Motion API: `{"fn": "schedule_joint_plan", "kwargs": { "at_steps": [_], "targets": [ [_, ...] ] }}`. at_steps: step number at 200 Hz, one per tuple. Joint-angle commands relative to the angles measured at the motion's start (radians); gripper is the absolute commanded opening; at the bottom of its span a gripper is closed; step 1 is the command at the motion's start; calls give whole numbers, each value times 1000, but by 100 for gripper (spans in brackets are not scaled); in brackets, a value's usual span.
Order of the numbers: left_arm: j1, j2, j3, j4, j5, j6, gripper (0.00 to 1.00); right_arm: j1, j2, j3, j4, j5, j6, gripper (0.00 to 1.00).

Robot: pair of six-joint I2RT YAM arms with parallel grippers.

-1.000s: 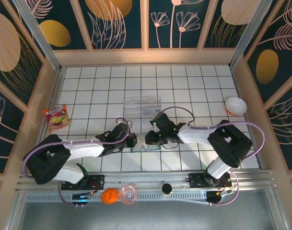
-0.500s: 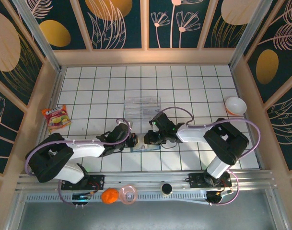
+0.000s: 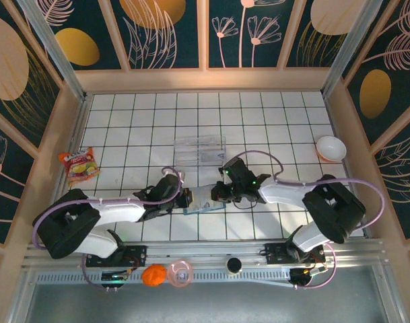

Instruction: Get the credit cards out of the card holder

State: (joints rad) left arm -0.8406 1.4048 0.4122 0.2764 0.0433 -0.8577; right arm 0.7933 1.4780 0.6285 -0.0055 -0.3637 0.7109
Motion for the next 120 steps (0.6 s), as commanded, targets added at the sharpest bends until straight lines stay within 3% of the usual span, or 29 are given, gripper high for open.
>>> {"fn": "schedule_joint_plan", "kwargs": {
  "at_steps": [1, 43, 104, 120],
  "targets": [
    [22, -14, -8, -65, -9, 33, 0, -6, -44, 29, -174, 102, -50, 0],
    [48, -14, 10, -60, 12, 71, 0, 27, -20, 118, -266, 138, -98, 0],
    [48, 20, 33, -36, 53, 87, 0, 94, 76, 164, -175, 117, -68, 0],
    [49, 19, 34, -37, 57, 90, 0, 91, 84, 160, -149, 101, -61, 9]
  ]
}}
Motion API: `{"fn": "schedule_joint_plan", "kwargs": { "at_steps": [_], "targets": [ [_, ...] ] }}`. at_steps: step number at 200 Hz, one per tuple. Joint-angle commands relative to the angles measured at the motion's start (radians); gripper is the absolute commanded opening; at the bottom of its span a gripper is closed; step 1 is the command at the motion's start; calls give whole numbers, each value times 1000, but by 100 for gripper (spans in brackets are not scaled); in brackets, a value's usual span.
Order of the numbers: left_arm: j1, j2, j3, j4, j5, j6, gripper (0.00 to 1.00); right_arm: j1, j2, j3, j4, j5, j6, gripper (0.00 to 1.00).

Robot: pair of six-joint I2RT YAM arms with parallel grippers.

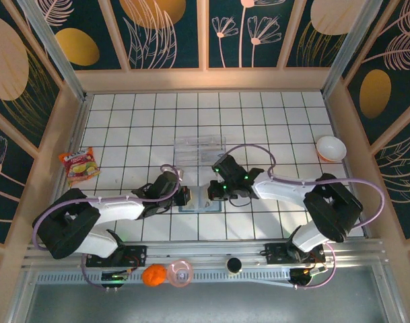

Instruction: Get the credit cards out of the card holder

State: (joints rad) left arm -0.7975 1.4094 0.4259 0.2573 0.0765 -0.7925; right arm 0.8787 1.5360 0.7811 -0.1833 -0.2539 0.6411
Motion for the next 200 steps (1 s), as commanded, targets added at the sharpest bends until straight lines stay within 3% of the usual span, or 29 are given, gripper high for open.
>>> {"fn": "schedule_joint_plan", "kwargs": {
  "at_steps": [1, 29, 63, 91, 165, 191, 200],
  "targets": [
    [6, 14, 19, -18, 23, 25, 0, 6, 27, 6, 29, -9, 9, 10],
    [5, 14, 17, -15, 35, 29, 0, -7, 35, -1, 58, -36, 12, 18],
    [5, 15, 17, -15, 39, 29, 0, -23, 58, -3, 81, -58, 5, 20],
    [5, 10, 22, -29, 34, 30, 0, -27, 26, 16, 34, -6, -52, 0],
    [10, -20, 65, -61, 53, 53, 0, -25, -277, 132, -202, 182, -433, 0],
    [11, -100, 97, -99, 53, 46, 44, -27, -296, 238, -211, 252, -587, 0],
    [11, -136, 100, -109, 50, 40, 55, -27, -298, 275, -214, 255, -655, 0]
  ]
}}
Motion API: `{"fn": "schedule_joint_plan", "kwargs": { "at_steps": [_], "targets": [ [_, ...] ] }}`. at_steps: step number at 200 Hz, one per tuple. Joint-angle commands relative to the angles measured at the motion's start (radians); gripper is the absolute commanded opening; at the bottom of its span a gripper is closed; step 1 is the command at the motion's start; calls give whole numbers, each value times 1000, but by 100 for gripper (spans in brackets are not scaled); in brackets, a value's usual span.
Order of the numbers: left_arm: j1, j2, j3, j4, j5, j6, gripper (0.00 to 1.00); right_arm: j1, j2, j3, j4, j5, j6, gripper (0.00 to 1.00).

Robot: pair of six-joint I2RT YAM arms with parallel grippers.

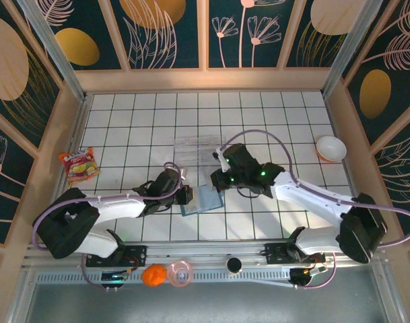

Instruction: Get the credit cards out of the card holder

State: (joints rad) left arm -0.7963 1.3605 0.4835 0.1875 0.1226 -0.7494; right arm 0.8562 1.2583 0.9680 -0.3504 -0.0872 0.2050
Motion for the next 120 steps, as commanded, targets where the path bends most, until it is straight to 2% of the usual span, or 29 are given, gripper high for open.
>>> {"fn": "schedule_joint_plan", "kwargs": {
  "at_steps": [1, 20, 27, 36, 61, 84, 120],
  "targets": [
    [10, -90, 43, -40, 3, -4, 56, -5, -20, 91, -48, 89, -226, 0],
    [12, -155, 39, -68, 0, -23, 68, -20, -3, 167, -64, 99, -354, 0],
    [14, -174, 34, -80, 0, -29, 77, -28, 13, 200, -74, 99, -401, 0],
    [15, -200, 26, -96, -5, -39, 83, -33, 33, 237, -90, 91, -466, 0],
    [20, -265, -6, -140, -47, -59, 87, -58, 115, 348, -151, 33, -623, 0],
    [22, -308, -19, -195, -112, -71, 89, -85, 226, 476, -293, -67, -757, 0],
    [35, -343, -16, -257, -164, -73, 94, -101, 393, 635, -447, -52, -888, 0]
  ]
}}
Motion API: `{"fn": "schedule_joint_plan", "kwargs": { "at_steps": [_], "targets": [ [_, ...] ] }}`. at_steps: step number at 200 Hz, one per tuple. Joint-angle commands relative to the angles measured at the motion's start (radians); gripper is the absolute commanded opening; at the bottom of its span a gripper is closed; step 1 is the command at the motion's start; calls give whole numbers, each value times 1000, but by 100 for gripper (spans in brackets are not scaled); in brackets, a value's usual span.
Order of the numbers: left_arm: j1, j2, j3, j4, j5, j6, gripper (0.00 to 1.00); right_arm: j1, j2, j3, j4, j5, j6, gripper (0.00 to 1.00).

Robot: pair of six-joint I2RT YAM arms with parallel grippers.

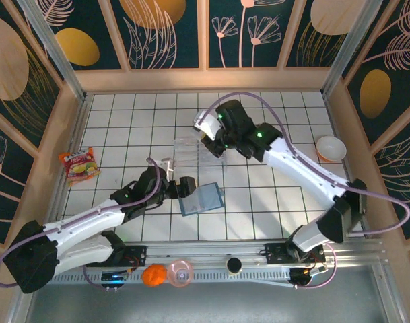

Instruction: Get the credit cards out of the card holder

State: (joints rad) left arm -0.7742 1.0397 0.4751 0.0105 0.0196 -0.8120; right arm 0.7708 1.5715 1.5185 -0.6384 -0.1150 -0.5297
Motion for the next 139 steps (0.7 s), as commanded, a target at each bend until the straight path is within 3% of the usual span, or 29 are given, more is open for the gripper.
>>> {"fn": "schedule_joint_plan", "kwargs": {
  "at_steps": [1, 44, 88, 139],
  "targets": [
    [13, -23, -7, -83, -63, -10, 94, -16, 84, 88, -159, -23, -159, 0],
    [43, -10, 16, -148, -99, 17, 95, -31, 224, 186, -234, 54, -318, 0],
    [49, 7, 42, -176, -181, 49, 96, -68, 262, 163, -228, 8, -425, 0],
    [50, 51, 51, -182, -179, 60, 96, -94, 314, 159, -261, -4, -487, 0]
  ]
}}
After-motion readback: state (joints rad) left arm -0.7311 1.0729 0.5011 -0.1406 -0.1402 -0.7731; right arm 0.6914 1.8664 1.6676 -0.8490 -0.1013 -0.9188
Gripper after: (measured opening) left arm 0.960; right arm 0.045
